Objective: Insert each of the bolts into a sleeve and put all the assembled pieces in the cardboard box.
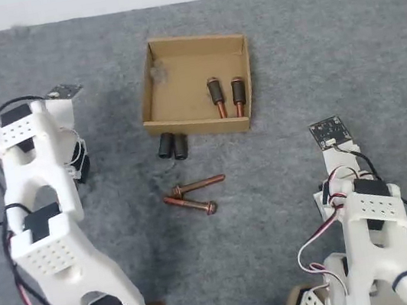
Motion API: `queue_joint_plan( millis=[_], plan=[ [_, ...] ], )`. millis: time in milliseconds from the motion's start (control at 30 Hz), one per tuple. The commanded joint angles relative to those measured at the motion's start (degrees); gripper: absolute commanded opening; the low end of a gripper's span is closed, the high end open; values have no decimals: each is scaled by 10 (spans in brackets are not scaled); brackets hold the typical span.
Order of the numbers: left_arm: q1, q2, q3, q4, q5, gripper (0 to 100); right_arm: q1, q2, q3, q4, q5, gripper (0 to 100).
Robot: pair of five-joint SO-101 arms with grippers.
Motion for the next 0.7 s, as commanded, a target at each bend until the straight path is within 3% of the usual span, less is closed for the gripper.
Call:
queue_joint_plan(
  millis=[0, 200, 433, 667],
  plan=[
    [3, -61, -29, 8, 40, 10, 4, -22, -3, -3, 4, 7],
    [21, -134, 37, -12, 101, 9, 4, -22, -3, -3, 4, 7],
    [68, -266, 182, -106, 183, 10, 4, -22, -3, -2, 4, 7],
    [103, -318, 223, -132, 273, 12, 4, -22, -3, -1, 5, 7]
  ],
)
